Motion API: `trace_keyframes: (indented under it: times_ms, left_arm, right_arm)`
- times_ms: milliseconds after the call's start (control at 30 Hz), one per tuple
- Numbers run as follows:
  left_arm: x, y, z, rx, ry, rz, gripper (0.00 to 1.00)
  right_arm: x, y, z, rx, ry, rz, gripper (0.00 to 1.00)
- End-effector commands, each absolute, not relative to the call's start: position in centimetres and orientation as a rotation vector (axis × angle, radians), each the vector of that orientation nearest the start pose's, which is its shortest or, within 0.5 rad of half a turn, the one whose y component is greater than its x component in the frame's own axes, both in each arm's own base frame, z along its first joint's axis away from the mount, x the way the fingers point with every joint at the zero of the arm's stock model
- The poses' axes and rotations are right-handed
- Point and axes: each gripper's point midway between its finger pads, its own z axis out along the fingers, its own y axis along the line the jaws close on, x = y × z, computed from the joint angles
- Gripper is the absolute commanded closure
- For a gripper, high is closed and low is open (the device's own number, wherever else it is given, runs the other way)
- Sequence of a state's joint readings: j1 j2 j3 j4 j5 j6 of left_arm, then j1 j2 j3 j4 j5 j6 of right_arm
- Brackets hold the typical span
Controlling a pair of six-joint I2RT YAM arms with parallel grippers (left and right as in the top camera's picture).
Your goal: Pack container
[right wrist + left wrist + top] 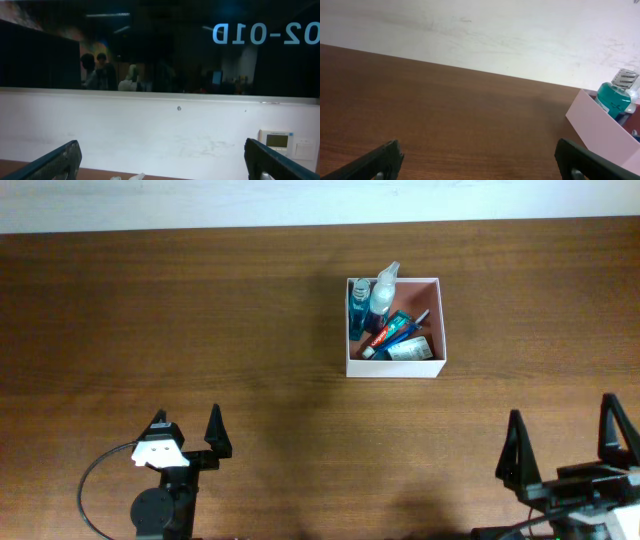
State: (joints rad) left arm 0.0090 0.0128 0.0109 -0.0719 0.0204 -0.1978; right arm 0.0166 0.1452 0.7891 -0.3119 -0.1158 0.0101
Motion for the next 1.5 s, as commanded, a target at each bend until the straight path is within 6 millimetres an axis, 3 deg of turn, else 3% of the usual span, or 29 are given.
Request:
trace_keyframes:
  times_ms: [0,100,333,733,1033,1467]
  left_arm:
    - [24.6,-0.2,15.7,-0.132,1.643,-0.154,0.01]
    - [24.6,-0.2,15.7,-0.132,1.643,-0.154,0.01]
    - [24.6,-0.2,15.7,-0.132,1.643,-0.154,0.01]
    - [24.6,-0.2,15.7,-0.132,1.643,-0.154,0.00]
    - [24.6,-0.2,15.7,-0.132,1.643,-0.154,0.01]
    - [24.6,-0.2,15.7,-0.132,1.643,-0.154,0.01]
  right_arm:
    - [13.9,2.6,41.4,-0.129,1.202,0.101,0.01]
    - [13.4,2.6,40.7,-0.128,1.188,0.100,0.01]
    - [15.1,2.6,38.3,-0.127,1.253,0.103,0.01]
    - [20.6,2.7,27.9,-0.119,1.482,0.113,0.01]
    - [22.7,2.7,21.0,-0.117,1.623,0.119,0.01]
    - [24.3,2.7,19.9,-0.118,1.481,0.111,0.01]
